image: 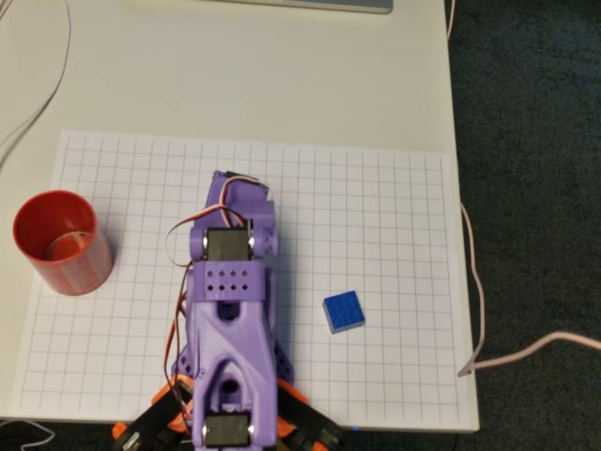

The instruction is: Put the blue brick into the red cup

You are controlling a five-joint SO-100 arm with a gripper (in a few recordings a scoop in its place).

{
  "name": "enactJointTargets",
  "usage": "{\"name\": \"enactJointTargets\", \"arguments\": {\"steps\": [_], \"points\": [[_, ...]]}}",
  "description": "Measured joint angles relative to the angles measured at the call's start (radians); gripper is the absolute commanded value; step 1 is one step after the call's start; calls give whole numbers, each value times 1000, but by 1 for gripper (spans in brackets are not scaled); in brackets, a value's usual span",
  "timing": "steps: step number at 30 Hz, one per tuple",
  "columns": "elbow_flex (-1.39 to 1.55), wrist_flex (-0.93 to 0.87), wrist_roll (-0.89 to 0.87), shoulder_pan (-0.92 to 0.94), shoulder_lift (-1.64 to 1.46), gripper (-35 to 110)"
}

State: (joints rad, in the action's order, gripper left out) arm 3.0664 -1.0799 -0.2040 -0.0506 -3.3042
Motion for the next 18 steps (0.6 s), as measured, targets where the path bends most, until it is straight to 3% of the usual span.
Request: {"name": "enactJointTargets", "arguments": {"steps": [6,18], "points": [[-81,-133,32,23,-2,0],[-304,-101,3,81,253,0]]}}
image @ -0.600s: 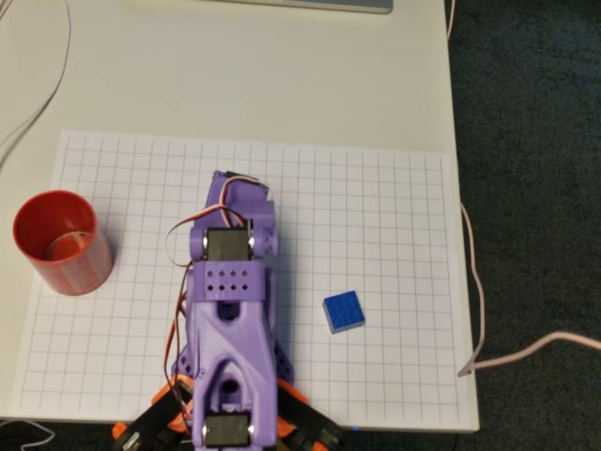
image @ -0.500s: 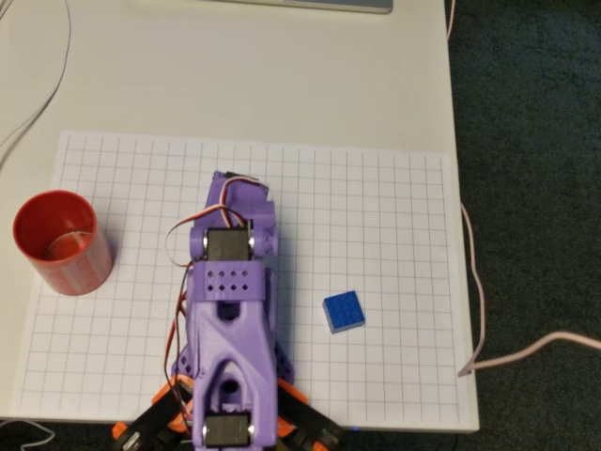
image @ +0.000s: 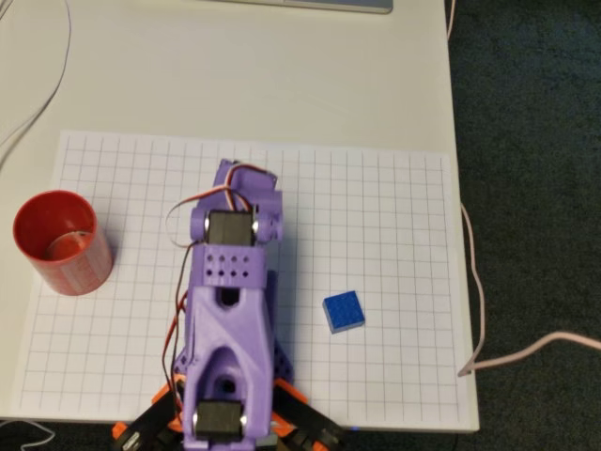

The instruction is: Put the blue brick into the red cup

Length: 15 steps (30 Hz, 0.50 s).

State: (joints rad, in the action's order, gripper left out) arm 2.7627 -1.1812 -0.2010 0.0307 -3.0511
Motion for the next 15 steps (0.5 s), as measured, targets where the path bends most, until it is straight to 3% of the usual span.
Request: {"name": "enactJointTargets", "arguments": {"steps": [13,15], "points": [[-767,-342,-259,201,713,0],[-799,-350,-281,242,767,10]]}}
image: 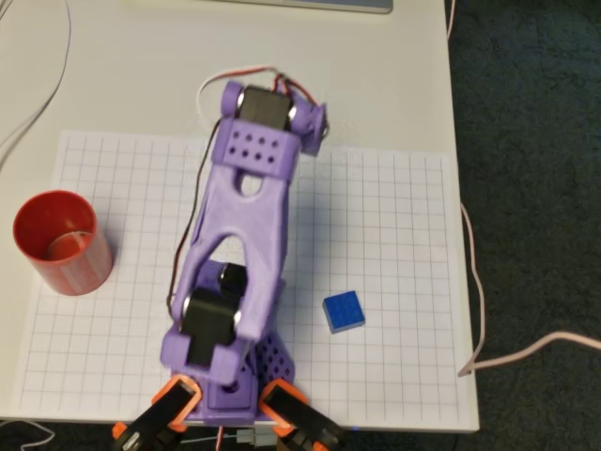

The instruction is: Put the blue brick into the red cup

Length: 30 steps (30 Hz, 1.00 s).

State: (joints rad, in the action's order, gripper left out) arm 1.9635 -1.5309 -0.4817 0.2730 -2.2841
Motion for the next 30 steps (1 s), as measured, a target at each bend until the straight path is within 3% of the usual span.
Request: {"name": "enactJointTargets", "arguments": {"steps": [3,14,21,30], "points": [[-6,-14,-49,86,64,0],[160,104,-123,456,199,0],[236,77,-115,666,249,0],[244,-38,-123,692,249,0]]}}
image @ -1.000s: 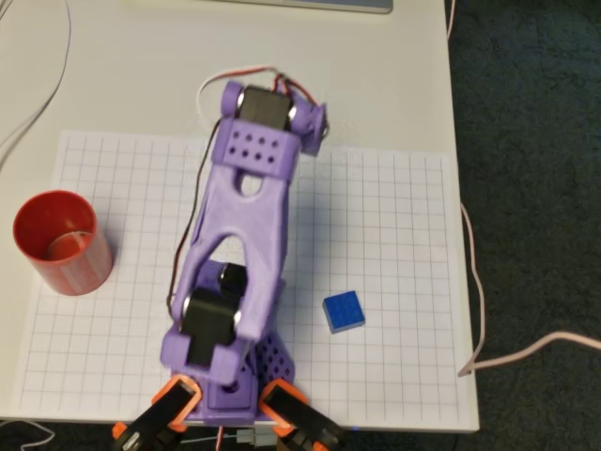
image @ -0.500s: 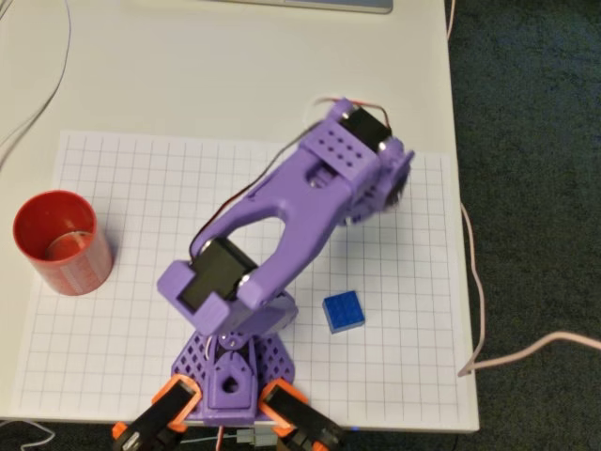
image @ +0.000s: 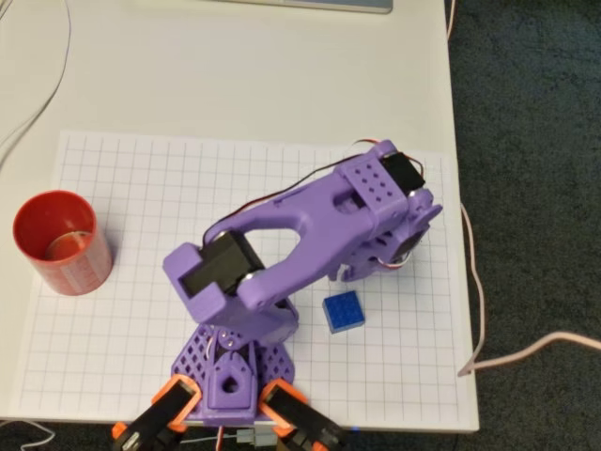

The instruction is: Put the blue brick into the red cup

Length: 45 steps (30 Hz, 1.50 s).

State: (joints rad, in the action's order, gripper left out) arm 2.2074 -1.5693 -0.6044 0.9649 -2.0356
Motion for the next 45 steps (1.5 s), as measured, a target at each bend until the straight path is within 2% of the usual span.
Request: {"name": "enactJointTargets", "arguments": {"steps": [2,5,6,7,8,11,23,28,30,34,39,40,42,44,45], "points": [[5,-9,-18,-21,-9,1],[20,-5,-20,14,-11,19],[20,-6,-20,21,-12,30],[20,-12,-21,18,-11,57],[20,-15,-29,14,-11,62],[20,-66,-117,32,-2,61],[34,-78,-179,12,138,60],[107,51,-170,54,189,60],[147,91,-167,71,192,56],[245,267,-163,81,192,56],[264,291,-178,75,190,55],[264,293,-183,83,190,44],[264,295,-192,86,190,32],[264,296,-198,83,190,0],[264,308,-199,83,192,0]]}}
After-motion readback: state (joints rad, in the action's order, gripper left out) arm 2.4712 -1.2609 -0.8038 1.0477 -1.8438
